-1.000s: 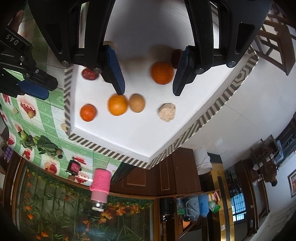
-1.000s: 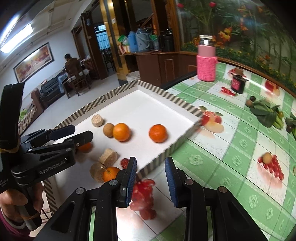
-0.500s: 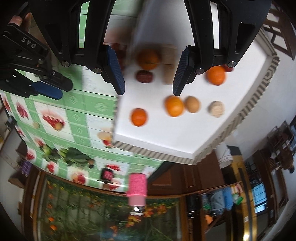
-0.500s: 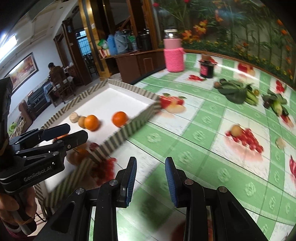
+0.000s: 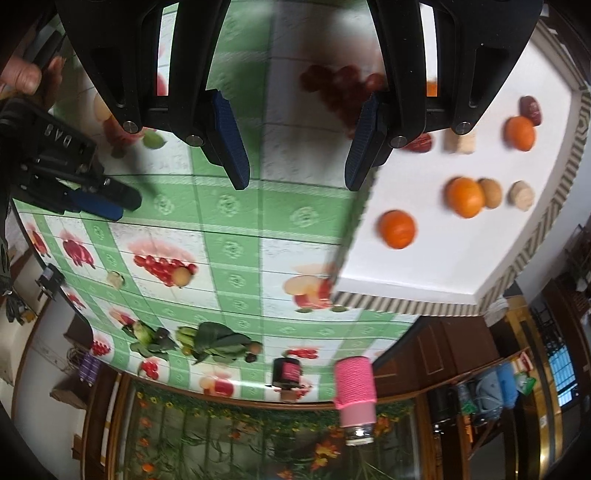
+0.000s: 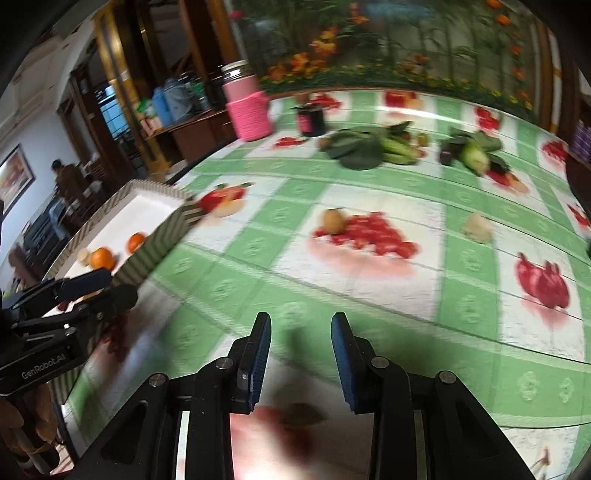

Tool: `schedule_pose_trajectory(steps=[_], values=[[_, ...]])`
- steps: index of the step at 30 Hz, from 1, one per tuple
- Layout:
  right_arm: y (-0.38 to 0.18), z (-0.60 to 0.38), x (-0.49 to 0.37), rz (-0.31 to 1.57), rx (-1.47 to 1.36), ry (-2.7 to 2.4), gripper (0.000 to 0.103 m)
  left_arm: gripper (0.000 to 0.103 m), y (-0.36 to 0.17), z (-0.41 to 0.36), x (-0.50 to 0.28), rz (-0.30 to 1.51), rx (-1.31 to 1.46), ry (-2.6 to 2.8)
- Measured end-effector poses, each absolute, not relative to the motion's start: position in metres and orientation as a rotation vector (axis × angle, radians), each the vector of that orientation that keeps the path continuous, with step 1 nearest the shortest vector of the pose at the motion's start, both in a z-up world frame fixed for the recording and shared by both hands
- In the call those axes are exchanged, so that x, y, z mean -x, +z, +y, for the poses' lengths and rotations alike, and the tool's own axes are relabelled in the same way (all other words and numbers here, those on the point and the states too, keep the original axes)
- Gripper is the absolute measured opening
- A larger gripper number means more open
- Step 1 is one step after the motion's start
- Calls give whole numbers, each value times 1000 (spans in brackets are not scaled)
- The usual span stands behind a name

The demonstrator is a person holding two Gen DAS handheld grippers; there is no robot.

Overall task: Organize fruits
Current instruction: 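Move both open tools back over the tablecloth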

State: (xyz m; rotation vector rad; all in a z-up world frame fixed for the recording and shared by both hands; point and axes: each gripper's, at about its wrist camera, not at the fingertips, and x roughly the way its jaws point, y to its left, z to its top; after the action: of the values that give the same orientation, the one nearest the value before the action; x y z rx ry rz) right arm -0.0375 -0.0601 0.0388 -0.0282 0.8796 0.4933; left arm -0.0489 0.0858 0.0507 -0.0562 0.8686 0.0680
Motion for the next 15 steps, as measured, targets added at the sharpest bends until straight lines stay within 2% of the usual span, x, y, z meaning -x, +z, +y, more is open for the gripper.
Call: schedule_pose_trajectory(steps=[15], values=[[30,-144,-52,933,-24,285,38,54,57,35,-7,881,31,-14]])
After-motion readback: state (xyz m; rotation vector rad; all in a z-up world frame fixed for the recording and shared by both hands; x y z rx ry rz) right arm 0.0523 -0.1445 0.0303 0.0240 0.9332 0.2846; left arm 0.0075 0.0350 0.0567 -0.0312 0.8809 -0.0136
